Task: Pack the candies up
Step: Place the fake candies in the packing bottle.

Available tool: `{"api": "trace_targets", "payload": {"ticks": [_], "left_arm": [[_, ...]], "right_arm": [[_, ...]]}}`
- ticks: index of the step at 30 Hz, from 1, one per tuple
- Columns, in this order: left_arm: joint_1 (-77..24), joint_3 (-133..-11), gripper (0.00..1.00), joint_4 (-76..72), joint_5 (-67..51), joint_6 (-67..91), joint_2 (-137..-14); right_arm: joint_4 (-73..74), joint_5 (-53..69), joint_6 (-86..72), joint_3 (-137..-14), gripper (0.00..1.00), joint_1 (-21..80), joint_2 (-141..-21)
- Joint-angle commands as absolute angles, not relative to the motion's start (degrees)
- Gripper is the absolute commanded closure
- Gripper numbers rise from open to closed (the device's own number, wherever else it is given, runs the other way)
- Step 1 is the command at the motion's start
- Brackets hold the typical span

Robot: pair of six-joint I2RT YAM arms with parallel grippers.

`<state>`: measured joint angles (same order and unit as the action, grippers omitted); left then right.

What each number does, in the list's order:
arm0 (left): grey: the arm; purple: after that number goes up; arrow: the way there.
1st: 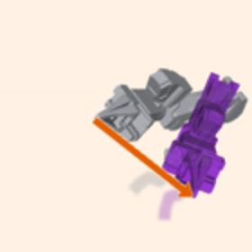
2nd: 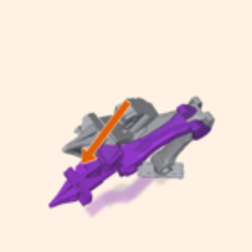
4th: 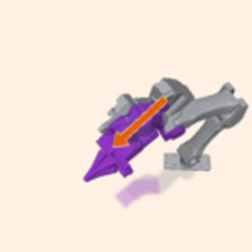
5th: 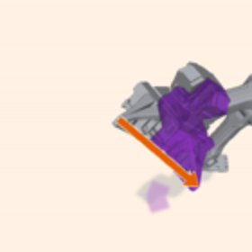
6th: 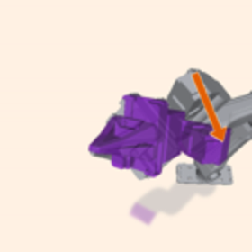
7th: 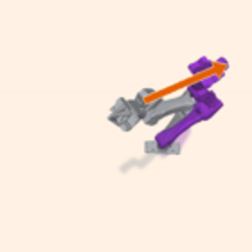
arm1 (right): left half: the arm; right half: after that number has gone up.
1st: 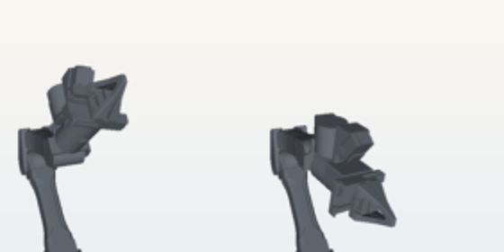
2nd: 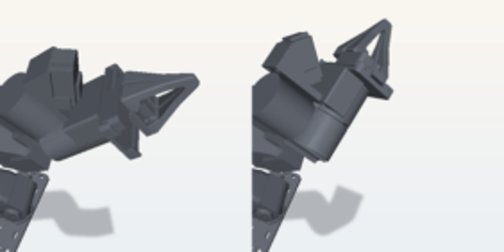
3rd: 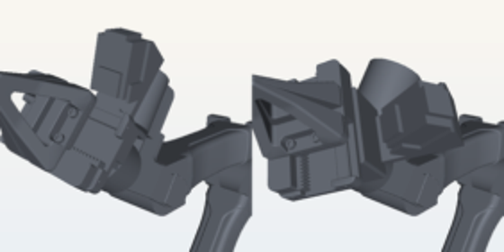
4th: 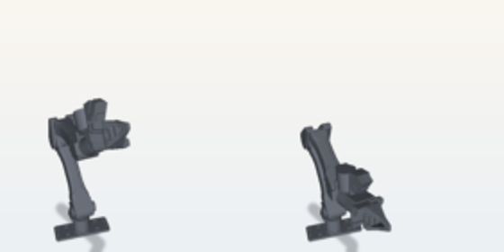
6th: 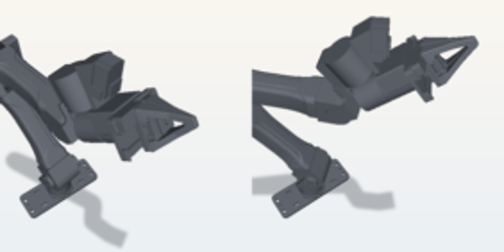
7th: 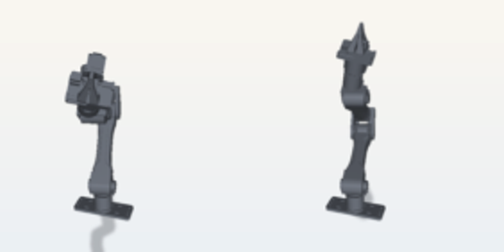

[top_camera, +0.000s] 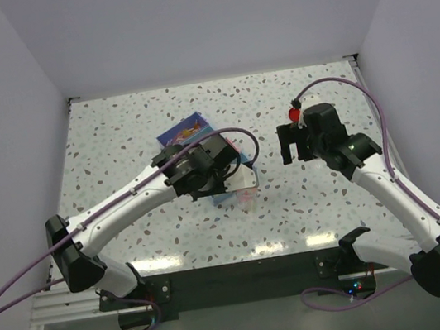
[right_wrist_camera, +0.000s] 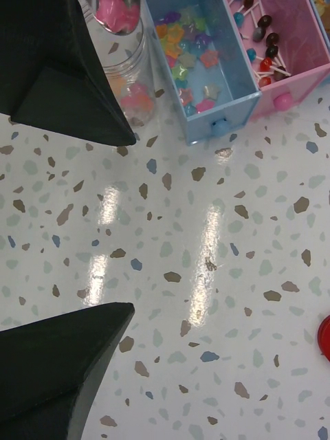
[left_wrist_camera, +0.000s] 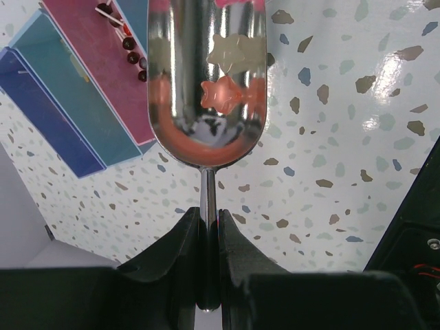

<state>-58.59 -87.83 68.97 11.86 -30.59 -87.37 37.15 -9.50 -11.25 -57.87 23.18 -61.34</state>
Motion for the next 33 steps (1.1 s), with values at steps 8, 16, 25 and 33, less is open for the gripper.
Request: {"api": "trace_targets", "payload": {"ticks": [8, 16, 25, 33], "left_arm": [[-61.43, -90.44, 1.0, 70.14, 17.22, -29.88, -87.37], [-63.89, -90.62, 1.0, 70.75, 20.39, -30.23, -87.89], [-64.95, -90.7, 1.0, 70.58, 22.67, -30.76, -87.8], [-64.43, -90.61, 1.0, 69.79, 23.29, -29.97, -85.78]], "right_arm": [[34.72, -8.88, -10.81, -57.66, 0.01, 23.03, -60.73], [34.19, -8.26, -11.07, -57.66, 0.01, 23.03, -61.17], [33.66, -7.3, -11.07, -57.57, 0.01, 23.03, -61.52], [32.96, -0.54, -10.37, -58.8, 0.02, 23.03, -62.49]]}}
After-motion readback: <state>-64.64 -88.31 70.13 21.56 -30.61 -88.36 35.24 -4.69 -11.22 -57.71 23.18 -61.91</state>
